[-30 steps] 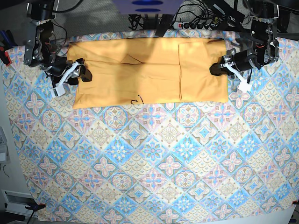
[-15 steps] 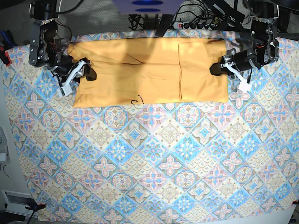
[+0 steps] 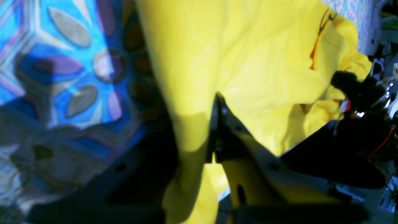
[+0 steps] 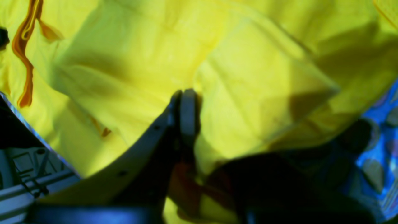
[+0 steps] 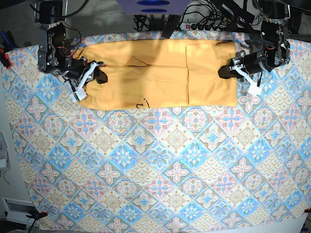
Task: Fold the T-shirt properly
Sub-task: 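Grasp both ends of the folded shirt with both grippers, then fold the end held by the right gripper toward the left gripper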
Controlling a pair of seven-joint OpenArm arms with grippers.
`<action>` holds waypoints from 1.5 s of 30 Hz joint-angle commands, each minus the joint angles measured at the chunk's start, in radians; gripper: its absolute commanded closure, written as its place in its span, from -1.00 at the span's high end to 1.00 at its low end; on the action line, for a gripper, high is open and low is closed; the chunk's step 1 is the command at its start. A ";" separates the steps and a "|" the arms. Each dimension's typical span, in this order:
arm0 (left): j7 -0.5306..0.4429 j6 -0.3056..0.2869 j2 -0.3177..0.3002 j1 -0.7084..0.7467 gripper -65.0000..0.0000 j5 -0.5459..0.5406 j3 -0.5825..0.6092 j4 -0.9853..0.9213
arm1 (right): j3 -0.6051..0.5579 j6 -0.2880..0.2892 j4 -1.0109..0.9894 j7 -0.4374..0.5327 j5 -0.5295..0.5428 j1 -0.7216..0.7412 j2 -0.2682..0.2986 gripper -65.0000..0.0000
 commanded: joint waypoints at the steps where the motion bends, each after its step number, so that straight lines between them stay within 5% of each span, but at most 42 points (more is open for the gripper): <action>1: -0.002 -0.011 -0.003 -0.005 -1.00 -0.019 -0.002 0.014 | 0.001 0.003 0.023 -0.011 0.003 0.003 0.013 -0.99; 8: -0.007 -0.009 0.049 -0.028 -1.00 -0.019 0.081 0.013 | 0.002 0.003 0.160 -0.009 0.151 0.004 0.074 -1.00; 16: -0.010 -0.004 0.089 -0.074 -1.00 -0.017 0.153 0.010 | 0.002 0.003 0.272 -0.009 0.154 0.033 0.075 -1.00; 24: -0.026 -0.003 0.135 -0.105 -1.00 -0.019 0.095 0.010 | 0.002 0.003 0.392 -0.009 0.151 0.035 0.118 -1.00; 33: -0.074 -0.003 0.155 -0.107 -1.00 -0.017 0.090 0.008 | 0.036 0.003 0.536 -0.009 -0.020 0.024 0.144 -1.00; 45: -0.074 -0.003 0.250 -0.126 -1.00 0.116 0.089 0.008 | -0.015 0.003 0.610 -0.005 -0.021 -0.048 0.137 -1.00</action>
